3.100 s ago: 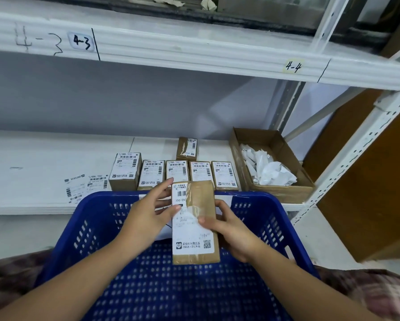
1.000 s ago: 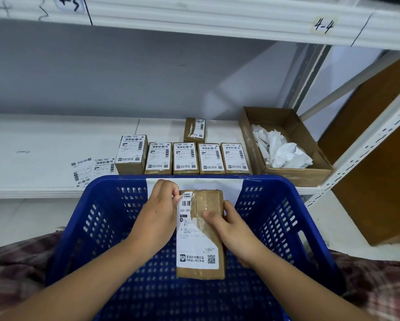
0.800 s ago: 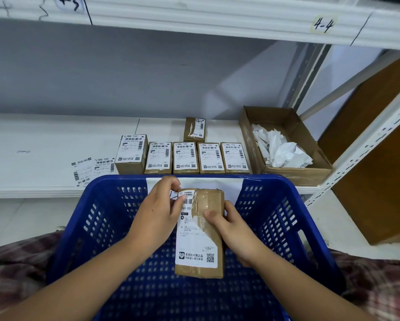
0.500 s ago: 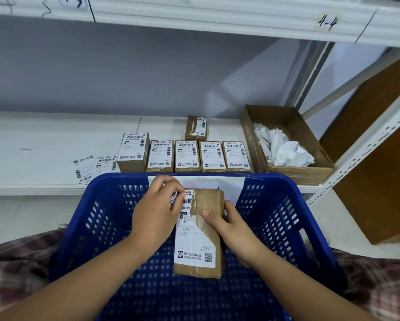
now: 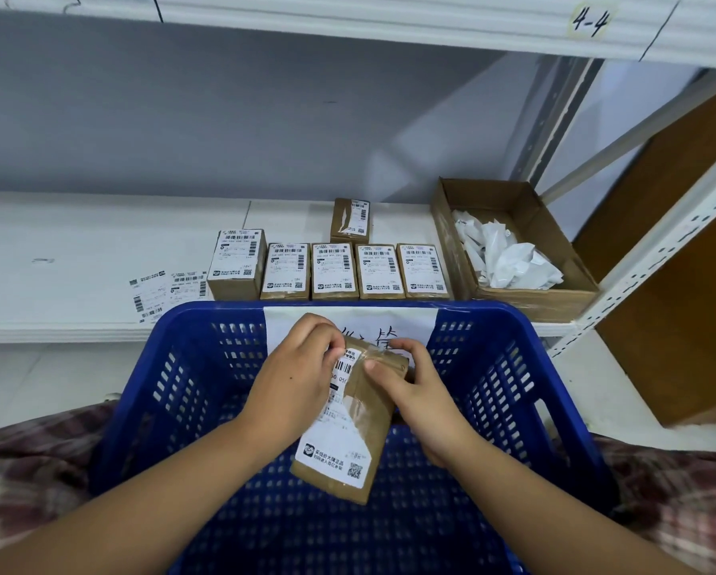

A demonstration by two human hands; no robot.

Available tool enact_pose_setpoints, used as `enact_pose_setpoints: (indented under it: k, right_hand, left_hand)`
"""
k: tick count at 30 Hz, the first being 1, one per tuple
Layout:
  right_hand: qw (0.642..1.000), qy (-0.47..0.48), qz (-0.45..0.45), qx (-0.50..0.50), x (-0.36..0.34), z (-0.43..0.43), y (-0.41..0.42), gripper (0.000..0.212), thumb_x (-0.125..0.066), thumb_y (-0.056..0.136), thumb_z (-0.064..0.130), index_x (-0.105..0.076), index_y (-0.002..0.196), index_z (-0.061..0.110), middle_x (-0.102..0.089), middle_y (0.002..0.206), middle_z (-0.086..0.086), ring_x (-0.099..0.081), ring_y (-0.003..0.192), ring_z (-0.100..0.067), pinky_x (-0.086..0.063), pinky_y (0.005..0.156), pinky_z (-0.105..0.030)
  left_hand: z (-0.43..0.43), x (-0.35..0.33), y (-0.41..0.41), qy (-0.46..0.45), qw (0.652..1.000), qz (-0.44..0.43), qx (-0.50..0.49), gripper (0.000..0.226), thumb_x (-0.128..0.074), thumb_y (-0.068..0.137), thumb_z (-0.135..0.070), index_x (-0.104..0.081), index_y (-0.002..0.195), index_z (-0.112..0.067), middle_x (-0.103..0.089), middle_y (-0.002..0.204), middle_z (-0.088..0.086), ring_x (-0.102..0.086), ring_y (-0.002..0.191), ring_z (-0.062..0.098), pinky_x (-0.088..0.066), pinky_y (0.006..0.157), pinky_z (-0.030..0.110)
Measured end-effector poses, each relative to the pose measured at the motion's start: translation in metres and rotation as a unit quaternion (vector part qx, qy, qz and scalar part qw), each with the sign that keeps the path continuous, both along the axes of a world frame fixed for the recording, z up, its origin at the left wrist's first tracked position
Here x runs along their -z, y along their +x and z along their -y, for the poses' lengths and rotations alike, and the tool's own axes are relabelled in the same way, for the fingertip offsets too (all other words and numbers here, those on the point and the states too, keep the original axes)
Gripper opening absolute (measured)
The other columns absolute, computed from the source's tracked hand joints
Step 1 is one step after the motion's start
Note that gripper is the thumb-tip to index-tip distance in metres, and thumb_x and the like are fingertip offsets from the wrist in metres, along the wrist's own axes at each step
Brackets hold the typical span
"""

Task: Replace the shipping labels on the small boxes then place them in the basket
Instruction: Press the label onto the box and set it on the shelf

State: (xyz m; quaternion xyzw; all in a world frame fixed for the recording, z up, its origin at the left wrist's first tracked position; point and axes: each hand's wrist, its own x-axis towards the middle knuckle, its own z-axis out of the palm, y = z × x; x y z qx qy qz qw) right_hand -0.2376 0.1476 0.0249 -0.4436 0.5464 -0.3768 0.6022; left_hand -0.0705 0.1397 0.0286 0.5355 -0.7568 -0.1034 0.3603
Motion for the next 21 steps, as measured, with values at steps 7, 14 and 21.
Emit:
enact_pose_setpoints:
  k: [7,14,21]
  right_hand:
    - [1.0,-0.015,0.005,-0.013,0.001,0.0,0.0,0.031,-0.07,0.085,0.034,-0.06,0.114,0.026,-0.069,0.104,0.002,-0.07,0.087,-0.012,-0.054,0.071,-0.025]
    - [1.0,-0.013,-0.01,-0.004,0.001,0.0,0.001,0.028,-0.07,0.086,0.033,-0.067,0.113,0.024,-0.069,0.1,0.009,-0.069,0.084,-0.002,-0.055,0.073,-0.022]
    - [0.999,-0.018,-0.036,0.002,0.006,0.003,-0.004,0.02,-0.072,0.084,0.031,-0.074,0.104,0.03,-0.071,0.109,0.008,-0.067,0.099,-0.007,-0.055,0.089,-0.027]
  left_hand:
    - [-0.006,0.001,-0.005,0.081,0.989,-0.12,0.016,0.011,-0.064,0.088,-0.017,-0.054,0.084,-0.018,-0.047,0.098,-0.014,-0.052,0.095,0.001,-0.05,0.078,0.019]
    - [-0.008,0.002,-0.007,0.072,0.992,-0.099,0.003,0.01,-0.06,0.09,-0.012,-0.055,0.081,-0.014,-0.049,0.093,-0.012,-0.049,0.091,0.0,-0.045,0.076,0.019]
    - [-0.013,0.01,-0.01,0.061,0.995,-0.068,0.033,0.01,-0.056,0.092,-0.004,-0.051,0.083,-0.008,-0.047,0.093,-0.004,-0.048,0.085,0.009,-0.04,0.074,0.016]
